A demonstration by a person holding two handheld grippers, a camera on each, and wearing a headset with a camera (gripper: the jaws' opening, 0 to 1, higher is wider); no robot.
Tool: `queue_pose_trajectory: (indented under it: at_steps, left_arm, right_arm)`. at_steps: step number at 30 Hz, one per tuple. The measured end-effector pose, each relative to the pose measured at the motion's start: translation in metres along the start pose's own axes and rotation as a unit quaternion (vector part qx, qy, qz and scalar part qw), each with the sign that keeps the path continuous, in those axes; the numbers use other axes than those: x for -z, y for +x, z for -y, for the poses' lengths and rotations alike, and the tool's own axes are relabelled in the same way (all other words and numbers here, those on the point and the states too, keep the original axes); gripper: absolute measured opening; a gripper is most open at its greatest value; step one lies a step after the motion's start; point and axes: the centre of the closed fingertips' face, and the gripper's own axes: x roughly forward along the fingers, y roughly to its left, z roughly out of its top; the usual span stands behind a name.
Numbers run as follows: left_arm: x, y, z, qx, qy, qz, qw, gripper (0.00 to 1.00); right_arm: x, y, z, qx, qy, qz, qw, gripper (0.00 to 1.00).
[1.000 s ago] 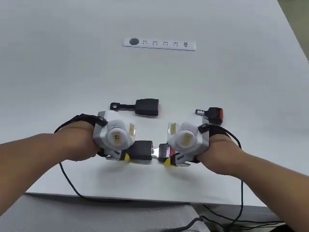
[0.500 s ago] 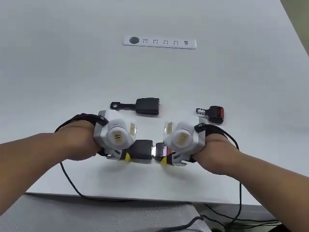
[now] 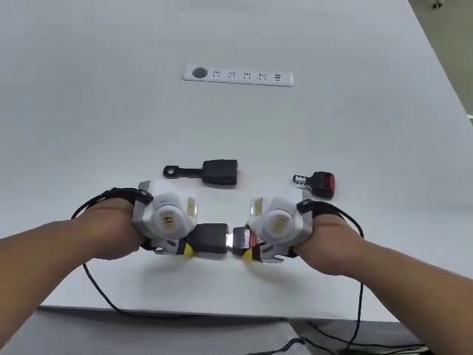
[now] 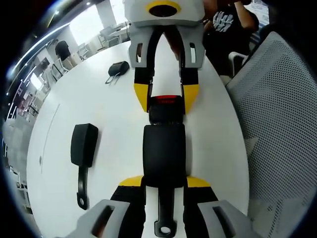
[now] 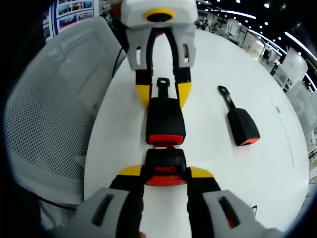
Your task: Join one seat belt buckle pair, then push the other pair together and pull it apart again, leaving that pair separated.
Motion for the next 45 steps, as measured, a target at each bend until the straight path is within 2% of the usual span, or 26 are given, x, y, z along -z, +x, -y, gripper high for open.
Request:
queue_pose_trajectory:
  at_steps: [6, 13, 16, 18, 20, 23, 27, 30, 32, 35, 37, 40, 43, 45]
  left_arm:
    - [0.0, 0.0, 0.0, 0.004, -0.006, 0.002, 1.0, 0.28]
    - [0.0, -0.001, 0.001, 0.004, 0.007, 0.001, 1.0, 0.28]
    - [-0.001, -0.001, 0.001, 0.006, 0.002, -0.003, 1.0, 0.29]
    - [-0.001, 0.0, 0.0, 0.012, -0.008, -0.014, 0.9998, 0.29]
    - [0.0, 0.001, 0.0, 0.019, 0.006, -0.039, 0.999, 0.29]
    - [0.0, 0.0, 0.0, 0.02, 0.006, -0.039, 0.999, 0.3]
    - [0.0, -0.001, 0.0, 0.016, 0.02, -0.029, 0.9992, 0.3]
    - [-0.002, 0.0, 0.002, 0.019, 0.042, -0.042, 0.998, 0.31]
    - [-0.002, -0.001, 0.001, 0.022, 0.054, -0.052, 0.9969, 0.31]
    - [-0.001, -0.002, 0.0, 0.02, 0.053, -0.062, 0.9965, 0.31]
    - [-0.005, -0.006, 0.001, 0.016, 0.056, -0.056, 0.9967, 0.31]
    - [-0.012, -0.012, 0.001, 0.011, 0.048, -0.041, 0.9979, 0.31]
    - [-0.017, -0.019, 0.0, 0.011, 0.037, -0.034, 0.9987, 0.3]
    - [-0.022, -0.024, -0.001, 0.009, 0.042, -0.026, 0.9987, 0.31]
  right_arm:
    - [0.001, 0.0, -0.001, -0.002, 0.001, 0.003, 1.0, 0.33]
    - [0.001, -0.002, -0.001, 0.002, 0.012, 0.018, 0.9998, 0.33]
    - [0.001, -0.002, -0.001, 0.005, 0.018, 0.018, 0.9997, 0.33]
    - [0.0, -0.002, -0.003, 0.008, 0.014, 0.011, 0.9998, 0.34]
    - [-0.001, -0.002, -0.003, 0.013, 0.005, 0.006, 0.9999, 0.34]
    - [0.0, -0.002, -0.002, 0.017, 0.006, 0.002, 0.9998, 0.34]
    - [0.001, -0.001, -0.001, 0.014, 0.004, -0.007, 0.9999, 0.35]
    - [0.002, 0.001, -0.001, 0.013, -0.011, -0.041, 0.999, 0.35]
    - [0.0, 0.001, -0.001, 0.016, -0.011, -0.046, 0.9988, 0.36]
    - [0.0, -0.001, -0.001, 0.016, 0.002, -0.047, 0.9988, 0.36]
    - [-0.002, -0.005, -0.002, 0.014, 0.014, -0.045, 0.9988, 0.35]
    - [-0.008, -0.013, -0.001, 0.017, 0.023, -0.03, 0.9991, 0.35]
    - [-0.013, -0.02, -0.003, 0.015, 0.024, -0.02, 0.9994, 0.35]
    - [-0.017, -0.026, -0.001, 0.017, 0.025, -0.01, 0.9995, 0.35]
